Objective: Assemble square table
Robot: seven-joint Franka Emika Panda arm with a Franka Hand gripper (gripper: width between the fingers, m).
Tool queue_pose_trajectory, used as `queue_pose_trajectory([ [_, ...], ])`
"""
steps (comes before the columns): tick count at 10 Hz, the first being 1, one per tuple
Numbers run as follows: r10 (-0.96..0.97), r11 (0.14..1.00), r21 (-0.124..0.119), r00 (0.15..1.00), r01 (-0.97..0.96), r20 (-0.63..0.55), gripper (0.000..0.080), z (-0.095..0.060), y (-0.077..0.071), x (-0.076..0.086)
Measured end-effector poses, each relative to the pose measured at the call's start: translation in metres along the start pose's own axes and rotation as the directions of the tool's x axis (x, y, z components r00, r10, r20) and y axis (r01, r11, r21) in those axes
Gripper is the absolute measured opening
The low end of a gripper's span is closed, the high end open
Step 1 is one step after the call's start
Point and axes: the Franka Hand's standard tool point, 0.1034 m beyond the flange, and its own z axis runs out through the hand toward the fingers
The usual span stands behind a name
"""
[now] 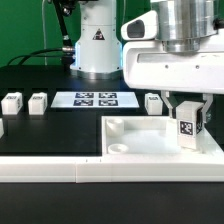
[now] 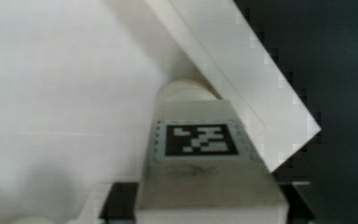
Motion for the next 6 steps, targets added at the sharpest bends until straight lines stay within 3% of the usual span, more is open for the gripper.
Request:
queue_pose_trajectory([
  [4, 0.413, 0.911, -0.011, 0.911, -0.413, 0.001, 0.0290, 0.0005, -0.0007, -0.0032],
  [6, 0.463, 0.886, -0.010, 0.886, -0.463, 0.006, 0.0290, 0.0006, -0.0005, -0.0030],
])
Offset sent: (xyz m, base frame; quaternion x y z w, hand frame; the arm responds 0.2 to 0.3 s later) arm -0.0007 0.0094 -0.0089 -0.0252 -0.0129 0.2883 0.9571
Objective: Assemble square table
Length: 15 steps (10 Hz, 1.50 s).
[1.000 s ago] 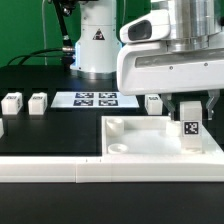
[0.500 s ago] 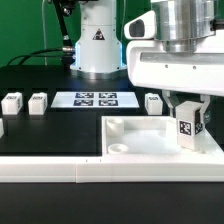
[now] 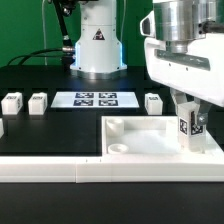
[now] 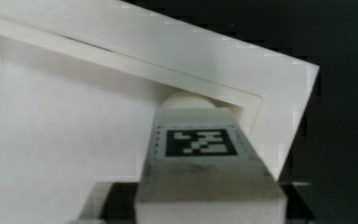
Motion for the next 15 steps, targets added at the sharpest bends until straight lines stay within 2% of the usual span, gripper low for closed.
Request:
queue_pose_trajectory([
  [1, 0.054, 0.999, 0.001, 0.999, -0.054, 0.004, 0.0290, 0.0002, 0.0000, -0.0007],
  [2, 0.019, 1.000, 0.001, 1.000, -0.019, 0.004, 0.0371, 0.0002, -0.0001, -0.0009],
  [3, -0.020, 1.000, 0.002, 1.000, 0.020, 0.004, 0.0371, 0.0002, -0.0002, -0.0012],
  [4, -0.060, 0.998, 0.000, 0.998, 0.060, 0.006, 0.0566, 0.0003, -0.0001, -0.0023],
  [5, -0.131, 0.991, -0.002, 0.991, 0.131, 0.005, 0.0624, -0.0003, -0.0005, -0.0029],
  [7, -0.331, 0.944, -0.004, 0.944, 0.331, 0.008, 0.0645, -0.0005, -0.0004, -0.0034],
  [9, -0.522, 0.853, 0.001, 0.853, 0.522, 0.005, 0.0648, -0.0005, -0.0006, -0.0019],
  [12, -0.714, 0.700, 0.000, 0.700, 0.714, 0.005, 0.0649, -0.0004, -0.0005, -0.0026],
  [15, -0.875, 0.483, -0.006, 0.483, 0.875, 0.001, 0.0649, -0.0015, -0.0018, -0.0053],
])
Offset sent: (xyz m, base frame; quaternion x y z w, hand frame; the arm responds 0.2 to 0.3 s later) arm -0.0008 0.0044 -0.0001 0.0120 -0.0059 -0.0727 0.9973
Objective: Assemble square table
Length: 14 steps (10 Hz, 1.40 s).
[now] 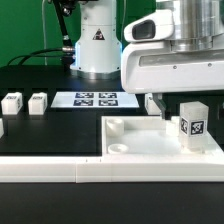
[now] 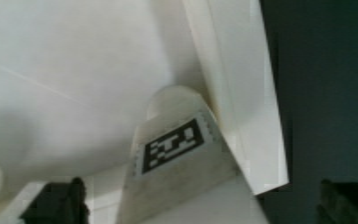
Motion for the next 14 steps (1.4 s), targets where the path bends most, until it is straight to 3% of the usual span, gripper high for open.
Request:
queue_pose_trajectory([
  [5, -0.227, 0.974, -0.008, 0.974, 0.227, -0.008, 0.0649, 0.0006, 0.0002, 0.0003],
  [6, -0.224, 0.974, -0.008, 0.974, 0.224, -0.008, 0.0553, 0.0006, 0.0003, 0.0003],
  [7, -0.224, 0.975, -0.008, 0.974, 0.224, -0.008, 0.0356, 0.0007, 0.0004, 0.0003],
  [8, -0.224, 0.975, -0.008, 0.975, 0.224, -0.008, 0.0356, 0.0007, 0.0008, 0.0004],
  [9, -0.222, 0.975, -0.010, 0.975, 0.222, -0.008, 0.0292, 0.0006, 0.0026, 0.0012],
  [12, -0.188, 0.982, -0.008, 0.982, 0.188, -0.008, 0.0292, 0.0007, 0.0028, 0.0012],
  [14, -0.008, 1.000, -0.005, 1.000, 0.008, -0.011, 0.0292, 0.0008, 0.0034, 0.0014],
])
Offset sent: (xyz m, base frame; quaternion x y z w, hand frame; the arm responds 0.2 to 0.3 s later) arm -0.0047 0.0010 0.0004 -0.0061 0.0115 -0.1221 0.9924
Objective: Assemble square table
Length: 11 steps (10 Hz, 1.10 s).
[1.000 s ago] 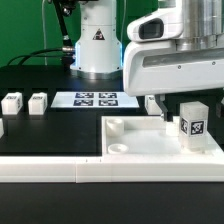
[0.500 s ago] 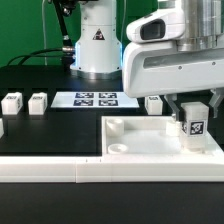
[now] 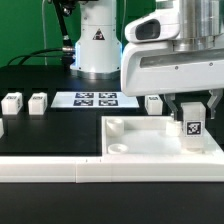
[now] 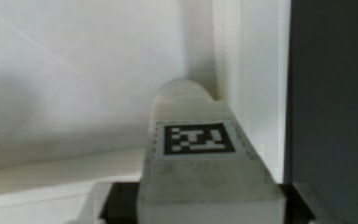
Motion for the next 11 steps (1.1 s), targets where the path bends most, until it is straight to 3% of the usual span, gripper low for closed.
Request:
queue_pose_trajectory([
  [3, 0.334, 0.942, 0.000, 0.942, -0.334, -0.006, 0.0292, 0.0008, 0.0006, -0.0001],
  [7, 0.696, 0.718, -0.002, 0.718, -0.696, -0.009, 0.0292, 0.0020, -0.0002, -0.0015],
  [11, 0.863, 0.506, 0.005, 0.506, -0.863, 0.002, 0.0292, 0.0022, 0.0000, -0.0017],
])
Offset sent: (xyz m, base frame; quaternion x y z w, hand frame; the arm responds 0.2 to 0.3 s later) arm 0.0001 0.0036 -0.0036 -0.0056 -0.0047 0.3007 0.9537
